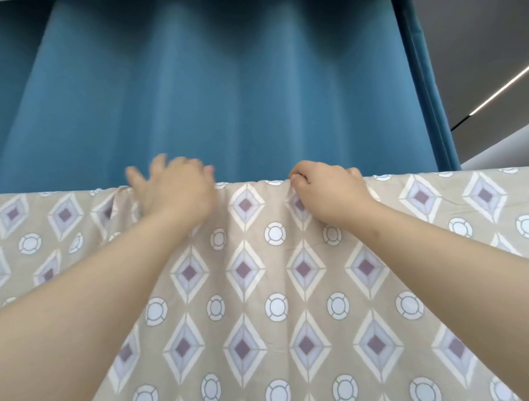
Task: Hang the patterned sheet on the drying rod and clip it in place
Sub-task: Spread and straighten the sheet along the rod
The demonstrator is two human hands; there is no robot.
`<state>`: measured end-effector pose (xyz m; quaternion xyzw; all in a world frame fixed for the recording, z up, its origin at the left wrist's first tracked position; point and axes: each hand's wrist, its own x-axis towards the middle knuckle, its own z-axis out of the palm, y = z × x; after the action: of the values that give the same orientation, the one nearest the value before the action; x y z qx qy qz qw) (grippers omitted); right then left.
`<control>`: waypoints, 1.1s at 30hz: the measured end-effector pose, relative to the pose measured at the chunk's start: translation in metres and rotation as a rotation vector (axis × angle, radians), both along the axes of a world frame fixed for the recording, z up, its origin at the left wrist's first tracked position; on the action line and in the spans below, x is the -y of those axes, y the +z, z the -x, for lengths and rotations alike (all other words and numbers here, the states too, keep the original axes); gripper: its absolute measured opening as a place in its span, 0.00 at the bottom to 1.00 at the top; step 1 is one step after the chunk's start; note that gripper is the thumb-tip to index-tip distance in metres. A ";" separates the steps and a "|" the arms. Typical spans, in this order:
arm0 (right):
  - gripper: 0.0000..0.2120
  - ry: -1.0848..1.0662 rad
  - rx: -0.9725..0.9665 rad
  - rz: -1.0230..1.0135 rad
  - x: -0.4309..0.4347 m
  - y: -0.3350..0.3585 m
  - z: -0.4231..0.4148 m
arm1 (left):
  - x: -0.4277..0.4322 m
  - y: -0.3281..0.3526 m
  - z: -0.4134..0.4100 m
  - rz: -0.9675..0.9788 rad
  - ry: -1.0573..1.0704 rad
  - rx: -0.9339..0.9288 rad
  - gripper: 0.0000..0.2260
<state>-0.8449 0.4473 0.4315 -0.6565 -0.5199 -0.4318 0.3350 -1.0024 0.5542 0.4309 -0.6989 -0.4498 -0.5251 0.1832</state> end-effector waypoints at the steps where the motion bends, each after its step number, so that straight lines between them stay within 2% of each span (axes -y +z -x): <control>1: 0.16 0.008 -0.003 0.014 0.000 0.000 -0.001 | 0.004 0.000 -0.009 -0.013 -0.119 -0.060 0.18; 2: 0.15 0.018 -0.014 0.023 0.002 0.000 -0.002 | 0.006 -0.002 -0.016 0.005 -0.204 -0.116 0.18; 4: 0.15 0.002 -0.024 0.018 0.007 -0.001 -0.009 | 0.004 -0.007 -0.015 0.055 -0.215 -0.150 0.19; 7: 0.16 -0.099 0.005 -0.027 0.013 -0.006 -0.016 | -0.006 -0.012 -0.006 0.055 -0.022 -0.024 0.19; 9: 0.15 -0.119 0.025 -0.050 0.013 -0.009 -0.015 | 0.000 -0.013 -0.013 -0.015 0.043 0.054 0.17; 10: 0.15 -0.103 0.024 -0.056 0.013 -0.008 -0.013 | 0.005 -0.012 -0.020 -0.079 -0.005 0.071 0.15; 12: 0.16 -0.034 -0.008 -0.059 0.017 -0.004 -0.013 | 0.014 -0.011 -0.038 -0.200 -0.210 -0.015 0.13; 15: 0.16 -0.001 -0.035 -0.020 0.022 -0.003 -0.020 | 0.017 -0.014 -0.049 -0.149 -0.345 -0.166 0.14; 17: 0.16 -0.059 -0.016 -0.021 0.022 -0.006 -0.025 | 0.013 -0.013 -0.043 -0.102 -0.305 -0.133 0.15; 22: 0.15 -0.094 0.015 -0.024 0.024 -0.006 -0.022 | 0.021 -0.011 -0.038 -0.090 -0.032 -0.066 0.21; 25: 0.18 -0.118 0.016 0.021 0.029 -0.009 -0.024 | 0.029 -0.013 -0.048 -0.096 -0.164 -0.147 0.18; 27: 0.18 -0.134 0.029 0.027 0.033 -0.012 -0.027 | 0.029 -0.011 -0.046 -0.063 -0.238 -0.125 0.17; 33: 0.20 -0.155 0.026 -0.023 0.029 -0.012 -0.024 | 0.011 -0.015 -0.019 -0.057 -0.057 0.011 0.17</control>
<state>-0.8204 0.4186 0.4198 -0.6852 -0.4670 -0.4708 0.3014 -0.9836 0.5432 0.4157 -0.7029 -0.4154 -0.5467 0.1855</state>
